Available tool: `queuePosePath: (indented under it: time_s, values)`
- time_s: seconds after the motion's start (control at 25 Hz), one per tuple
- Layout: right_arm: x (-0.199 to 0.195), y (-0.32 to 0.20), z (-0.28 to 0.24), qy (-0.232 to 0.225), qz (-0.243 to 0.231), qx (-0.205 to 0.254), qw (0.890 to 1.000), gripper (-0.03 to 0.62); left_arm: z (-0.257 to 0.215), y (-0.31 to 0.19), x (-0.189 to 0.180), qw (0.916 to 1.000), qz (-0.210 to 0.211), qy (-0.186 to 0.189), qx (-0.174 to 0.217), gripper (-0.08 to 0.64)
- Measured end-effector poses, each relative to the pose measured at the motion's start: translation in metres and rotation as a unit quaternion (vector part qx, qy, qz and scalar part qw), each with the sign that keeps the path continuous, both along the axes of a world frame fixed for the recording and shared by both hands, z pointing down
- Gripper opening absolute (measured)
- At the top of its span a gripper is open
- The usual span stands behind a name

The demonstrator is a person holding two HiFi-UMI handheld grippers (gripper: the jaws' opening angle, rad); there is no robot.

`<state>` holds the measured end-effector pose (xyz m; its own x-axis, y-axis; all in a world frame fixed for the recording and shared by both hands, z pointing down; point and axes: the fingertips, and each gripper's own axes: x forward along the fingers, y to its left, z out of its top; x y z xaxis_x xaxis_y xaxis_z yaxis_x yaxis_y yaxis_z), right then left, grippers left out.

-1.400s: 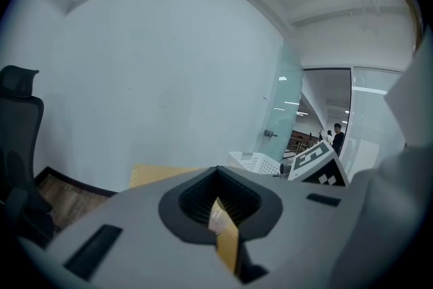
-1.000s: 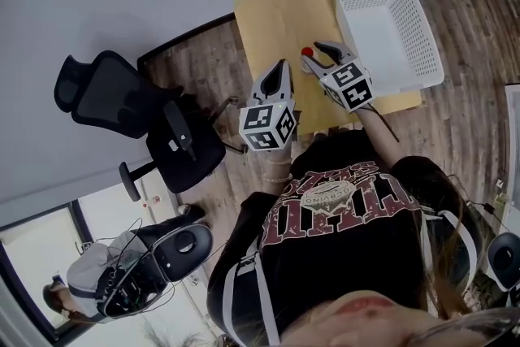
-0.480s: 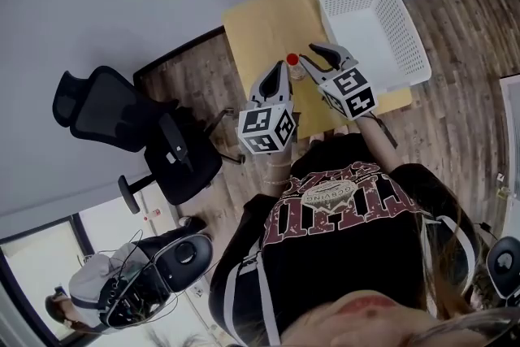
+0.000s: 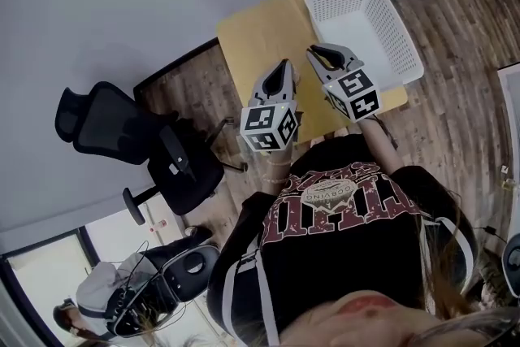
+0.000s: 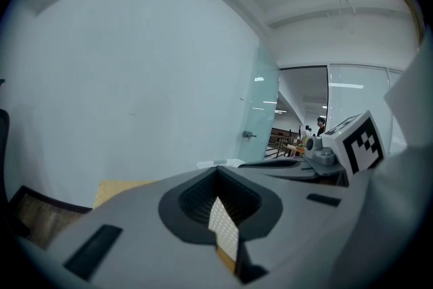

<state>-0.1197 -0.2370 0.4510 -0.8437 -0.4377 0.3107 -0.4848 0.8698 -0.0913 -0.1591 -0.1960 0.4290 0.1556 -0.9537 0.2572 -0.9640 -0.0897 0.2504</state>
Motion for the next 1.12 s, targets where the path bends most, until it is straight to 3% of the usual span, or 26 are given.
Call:
queuePosePath:
  time_s: [1.12]
  values:
    - [0.03, -0.015, -0.002, -0.006, 0.034, -0.004, 0.999, 0.018, -0.006, -0.022, 0.043, 0.9984, 0.055, 0.008, 0.012, 0.048]
